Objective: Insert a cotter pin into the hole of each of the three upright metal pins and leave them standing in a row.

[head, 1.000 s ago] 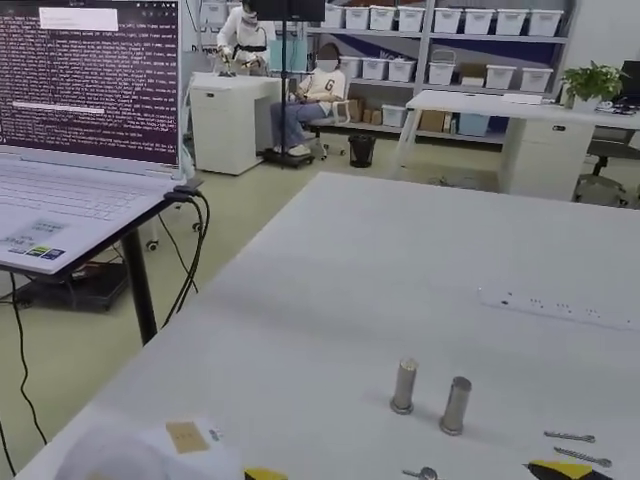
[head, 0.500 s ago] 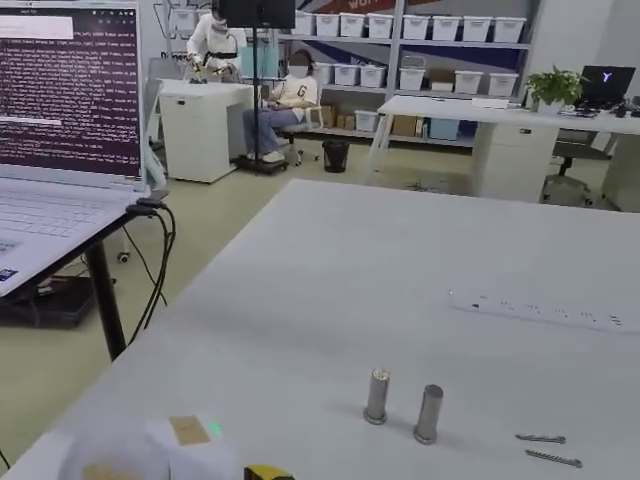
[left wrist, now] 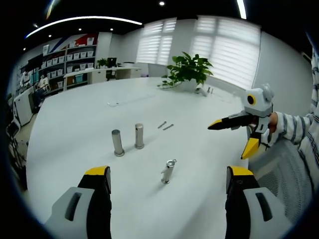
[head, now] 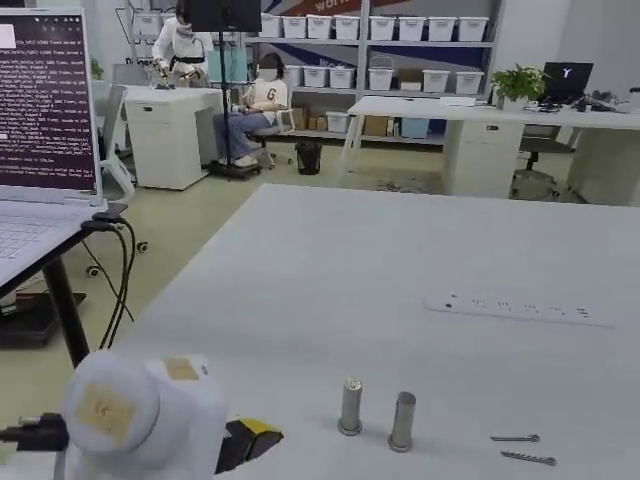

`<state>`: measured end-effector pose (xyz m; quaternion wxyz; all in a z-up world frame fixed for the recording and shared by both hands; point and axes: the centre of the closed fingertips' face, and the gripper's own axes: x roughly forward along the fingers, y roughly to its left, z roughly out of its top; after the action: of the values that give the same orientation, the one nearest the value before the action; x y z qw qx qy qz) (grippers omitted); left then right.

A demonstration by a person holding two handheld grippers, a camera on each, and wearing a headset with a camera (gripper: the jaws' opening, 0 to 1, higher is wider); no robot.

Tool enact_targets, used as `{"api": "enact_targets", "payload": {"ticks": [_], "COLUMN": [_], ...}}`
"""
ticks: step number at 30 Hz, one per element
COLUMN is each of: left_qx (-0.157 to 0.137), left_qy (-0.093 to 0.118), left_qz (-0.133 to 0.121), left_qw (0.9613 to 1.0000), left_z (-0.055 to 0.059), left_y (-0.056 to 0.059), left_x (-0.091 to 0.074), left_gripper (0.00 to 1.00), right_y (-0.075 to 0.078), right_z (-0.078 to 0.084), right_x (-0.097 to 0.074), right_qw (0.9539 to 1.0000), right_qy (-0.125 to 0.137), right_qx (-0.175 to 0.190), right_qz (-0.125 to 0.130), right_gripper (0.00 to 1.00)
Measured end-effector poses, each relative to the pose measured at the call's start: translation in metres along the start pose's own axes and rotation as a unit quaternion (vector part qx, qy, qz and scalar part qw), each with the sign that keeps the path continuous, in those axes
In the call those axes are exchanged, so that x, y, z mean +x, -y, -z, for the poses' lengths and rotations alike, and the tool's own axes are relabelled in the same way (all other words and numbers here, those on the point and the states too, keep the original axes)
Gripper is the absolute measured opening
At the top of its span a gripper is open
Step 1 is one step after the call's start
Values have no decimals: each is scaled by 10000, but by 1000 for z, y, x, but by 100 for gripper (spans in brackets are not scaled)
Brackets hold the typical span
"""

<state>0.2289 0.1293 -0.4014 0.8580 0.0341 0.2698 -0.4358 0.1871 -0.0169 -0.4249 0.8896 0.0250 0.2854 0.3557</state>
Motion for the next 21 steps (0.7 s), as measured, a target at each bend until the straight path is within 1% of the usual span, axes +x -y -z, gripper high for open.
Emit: {"api": "enact_targets", "payload": {"ticks": [1, 3, 5, 7, 10, 11, 12, 13, 17, 19, 21], "left_qx": [41, 67, 60, 48, 111, 99, 19, -53, -58, -93, -66], "left_qy": [-18, -46, -68, -82, -98, -91, -74, -117, -138, -161, -110], "left_qz": [-15, -34, -12, -13, -105, -106, -132, -142, -192, -282, -404], "left_qw": [10000, 10000, 10000, 10000, 9998, 9999, 9999, 9998, 9997, 9994, 9991], "left_z": [-3, -6, -10, -15, -21, -22, -22, -22, -24, -24, -27], "left_y": [-5, -11, -18, -25, -41, -45, -50, -56, -71, -78, -86], "left_x": [1, 3, 6, 9, 14, 16, 18, 20, 30, 34, 38], "left_gripper": [94, 93, 91, 89, 83, 82, 80, 79, 73, 70, 64], "right_y": [1, 3, 6, 7, 7, 6, 6, 5, 3, 3, 3], "right_z": [1, 2, 6, 9, 11, 12, 12, 11, 12, 13, 13], "right_x": [-1, -2, -2, -1, 0, 1, 1, 1, 2, 1, -1], "right_qw": [10000, 10000, 9999, 9998, 9997, 9997, 9998, 9998, 9999, 9998, 9998], "right_qy": [-6, 1, -78, -92, -149, -151, -144, -122, -112, -150, -146], "right_qx": [20, 42, 77, 123, 161, 159, 158, 166, 118, 89, 98], "right_qz": [9, 62, 87, 84, 53, 54, 53, 48, 49, 59, 71], "right_gripper": [98, 98, 96, 96, 95, 95, 95, 95, 95, 95, 95]}}
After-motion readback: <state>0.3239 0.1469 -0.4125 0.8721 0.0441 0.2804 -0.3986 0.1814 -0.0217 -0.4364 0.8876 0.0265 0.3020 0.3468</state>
